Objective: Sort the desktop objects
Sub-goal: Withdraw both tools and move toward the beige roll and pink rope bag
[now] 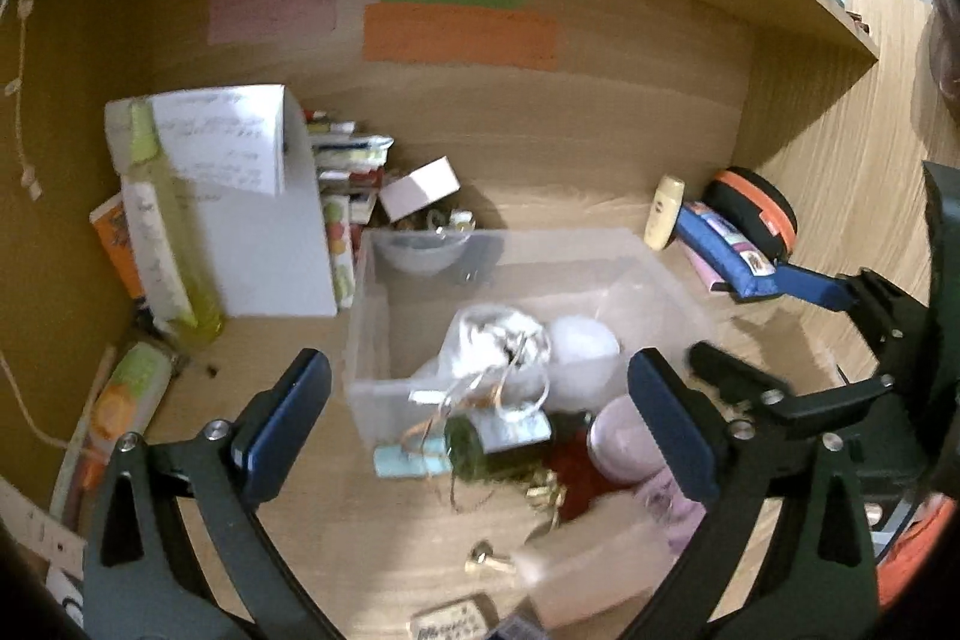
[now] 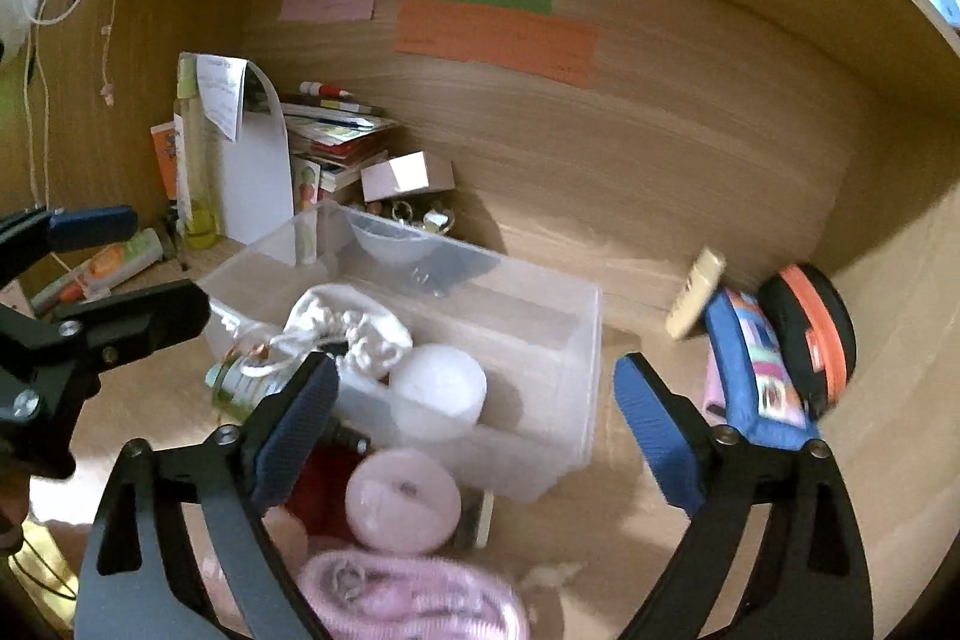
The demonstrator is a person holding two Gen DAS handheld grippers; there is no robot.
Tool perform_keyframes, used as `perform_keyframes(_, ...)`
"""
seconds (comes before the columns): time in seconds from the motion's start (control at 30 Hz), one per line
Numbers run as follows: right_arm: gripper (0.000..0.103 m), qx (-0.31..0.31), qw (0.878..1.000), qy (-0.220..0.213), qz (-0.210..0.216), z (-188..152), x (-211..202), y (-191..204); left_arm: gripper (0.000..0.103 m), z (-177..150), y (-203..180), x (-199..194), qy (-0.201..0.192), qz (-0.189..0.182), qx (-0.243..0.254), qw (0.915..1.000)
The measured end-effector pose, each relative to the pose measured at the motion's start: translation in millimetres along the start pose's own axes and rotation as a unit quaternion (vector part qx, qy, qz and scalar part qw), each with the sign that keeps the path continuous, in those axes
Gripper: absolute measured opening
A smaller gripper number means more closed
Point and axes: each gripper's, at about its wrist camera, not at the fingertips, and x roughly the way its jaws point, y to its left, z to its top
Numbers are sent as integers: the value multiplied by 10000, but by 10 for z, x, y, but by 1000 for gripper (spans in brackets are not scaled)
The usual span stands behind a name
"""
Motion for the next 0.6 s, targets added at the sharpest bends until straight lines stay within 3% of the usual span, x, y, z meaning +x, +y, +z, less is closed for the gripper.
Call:
perform_keyframes(0.13, 97, 182, 9996, 88, -205, -167, -112, -98, 101, -128, 83, -86, 59, 102, -62, 9999)
perform_keyframes(0.33, 97, 341, 9981, 312, -408, -452, -227, -237, 101, -429, 104, -85, 521, 57, -116, 9986)
perform_keyframes(0.6, 97, 474, 9951, 857, -147, -882, -292, -284, 101, -790, -48, -194, 823, -258, -66, 9962)
